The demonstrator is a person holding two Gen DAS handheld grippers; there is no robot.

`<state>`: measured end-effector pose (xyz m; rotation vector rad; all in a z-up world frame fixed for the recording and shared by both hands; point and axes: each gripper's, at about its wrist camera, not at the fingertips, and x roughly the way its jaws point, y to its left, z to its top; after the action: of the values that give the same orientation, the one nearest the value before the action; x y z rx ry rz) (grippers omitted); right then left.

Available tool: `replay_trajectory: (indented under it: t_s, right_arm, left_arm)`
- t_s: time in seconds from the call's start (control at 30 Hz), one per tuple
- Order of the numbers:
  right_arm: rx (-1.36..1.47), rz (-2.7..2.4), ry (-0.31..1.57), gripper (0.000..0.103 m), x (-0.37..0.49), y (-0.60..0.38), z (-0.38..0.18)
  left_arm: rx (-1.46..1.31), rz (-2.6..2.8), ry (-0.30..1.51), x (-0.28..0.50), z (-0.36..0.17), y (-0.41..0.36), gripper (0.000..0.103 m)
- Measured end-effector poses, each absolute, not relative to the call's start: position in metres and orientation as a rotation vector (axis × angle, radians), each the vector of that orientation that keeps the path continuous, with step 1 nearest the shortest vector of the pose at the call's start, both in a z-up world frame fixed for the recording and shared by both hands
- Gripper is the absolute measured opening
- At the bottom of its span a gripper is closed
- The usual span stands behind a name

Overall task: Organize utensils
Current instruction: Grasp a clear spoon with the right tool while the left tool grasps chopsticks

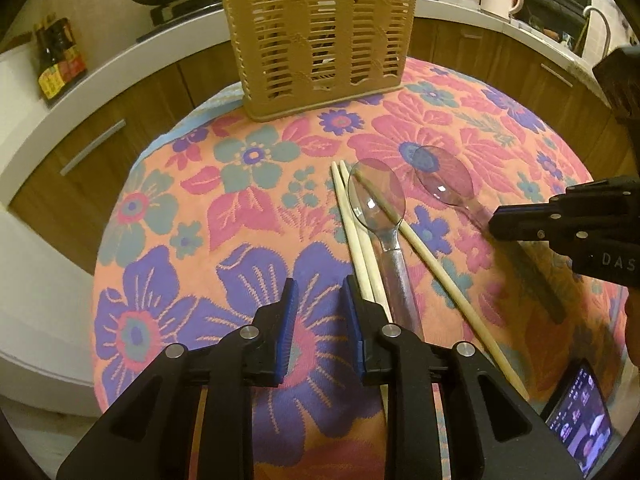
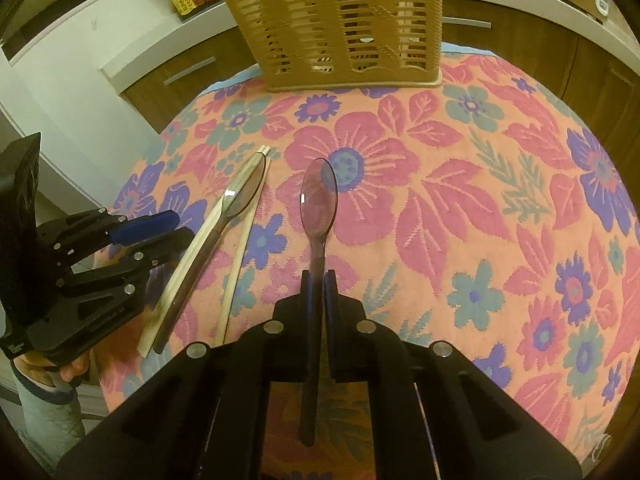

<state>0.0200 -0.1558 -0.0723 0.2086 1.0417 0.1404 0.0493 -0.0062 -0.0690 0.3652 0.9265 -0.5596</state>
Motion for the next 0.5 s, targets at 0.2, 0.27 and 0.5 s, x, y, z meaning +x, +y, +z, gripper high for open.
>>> replay_trajectory:
  t_s: [0.2,0.27,0.5]
  right_arm:
    - [0.241,0.145,1.031,0.004,0.015,-0.162,-0.072]
    - [0.265,0.163,1.025,0.004,0.014,-0.163,-0.071]
    - [0.260,0.168,1.022,0.004,0.011,-0.162,-0.068]
  left_arm:
    - [0.272,-0.577,0.962,0.057,-0.065,0.007,0.007]
    - [0.232,-0.628,0.968,0.056,-0.061,0.006,0.012]
    - [0.301,-0.663,1.012,0.064,-0.065,-0.020,0.027]
